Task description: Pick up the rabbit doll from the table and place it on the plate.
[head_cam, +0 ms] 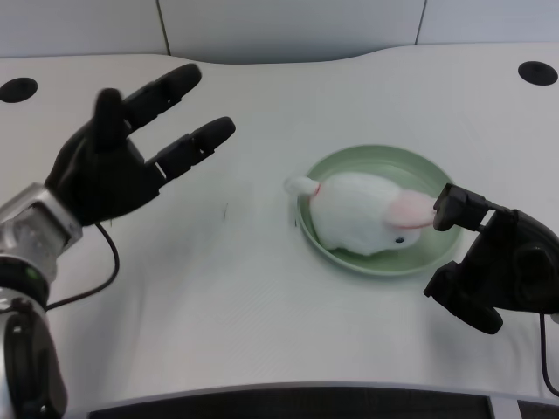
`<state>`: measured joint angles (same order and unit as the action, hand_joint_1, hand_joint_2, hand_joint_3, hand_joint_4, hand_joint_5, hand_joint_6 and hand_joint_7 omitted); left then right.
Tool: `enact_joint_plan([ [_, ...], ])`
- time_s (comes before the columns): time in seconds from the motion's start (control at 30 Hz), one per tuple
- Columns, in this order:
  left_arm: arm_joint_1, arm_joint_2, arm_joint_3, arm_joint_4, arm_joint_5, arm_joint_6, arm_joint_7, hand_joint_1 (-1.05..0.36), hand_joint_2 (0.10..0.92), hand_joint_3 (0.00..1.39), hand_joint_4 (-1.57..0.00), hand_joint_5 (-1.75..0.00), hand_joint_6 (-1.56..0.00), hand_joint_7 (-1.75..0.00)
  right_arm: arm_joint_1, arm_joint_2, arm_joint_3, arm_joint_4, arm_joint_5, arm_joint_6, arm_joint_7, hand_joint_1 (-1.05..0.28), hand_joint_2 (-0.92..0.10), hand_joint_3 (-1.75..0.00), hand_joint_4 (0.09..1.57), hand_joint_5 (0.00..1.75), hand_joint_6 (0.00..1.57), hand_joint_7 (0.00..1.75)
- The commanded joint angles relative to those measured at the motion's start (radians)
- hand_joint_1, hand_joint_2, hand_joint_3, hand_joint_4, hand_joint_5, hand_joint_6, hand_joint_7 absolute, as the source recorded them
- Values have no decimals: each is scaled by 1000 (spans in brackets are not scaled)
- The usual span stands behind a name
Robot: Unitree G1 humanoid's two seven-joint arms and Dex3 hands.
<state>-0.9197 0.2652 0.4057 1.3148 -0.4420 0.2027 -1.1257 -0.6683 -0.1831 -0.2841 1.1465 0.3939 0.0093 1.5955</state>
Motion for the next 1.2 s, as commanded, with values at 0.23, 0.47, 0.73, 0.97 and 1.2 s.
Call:
enact_joint_plan([
  [0.23,327,31,102,-269,-155,384,4,-930,921,608,-355,-100,-135,-21,-23,-25,-11,20,4,-9,15,-825,-921,-64,1027,1746,816,1398],
  [0.47,431,49,74,-371,-184,438,-117,-843,921,442,-369,-1261,-651,-106,-28,-30,-12,43,-2,39,8,-817,-915,-20,1029,1746,850,1302],
  [0.73,348,116,-47,-184,-120,402,-488,-880,921,208,-579,-992,-551,-568,-28,-28,-14,48,-9,39,-20,-824,-921,-28,1031,1652,846,1333],
  [0.97,328,135,-83,-152,-63,365,-478,-904,921,220,-489,-1125,-567,-456,-27,-27,-15,50,-7,37,-8,-800,-921,-23,1023,1691,824,1371],
  [1.2,316,130,-81,-137,-54,345,-481,-885,921,244,-445,-1177,-577,-417,-32,-30,-11,51,-11,39,-7,-778,-921,-28,1003,1681,794,1388],
])
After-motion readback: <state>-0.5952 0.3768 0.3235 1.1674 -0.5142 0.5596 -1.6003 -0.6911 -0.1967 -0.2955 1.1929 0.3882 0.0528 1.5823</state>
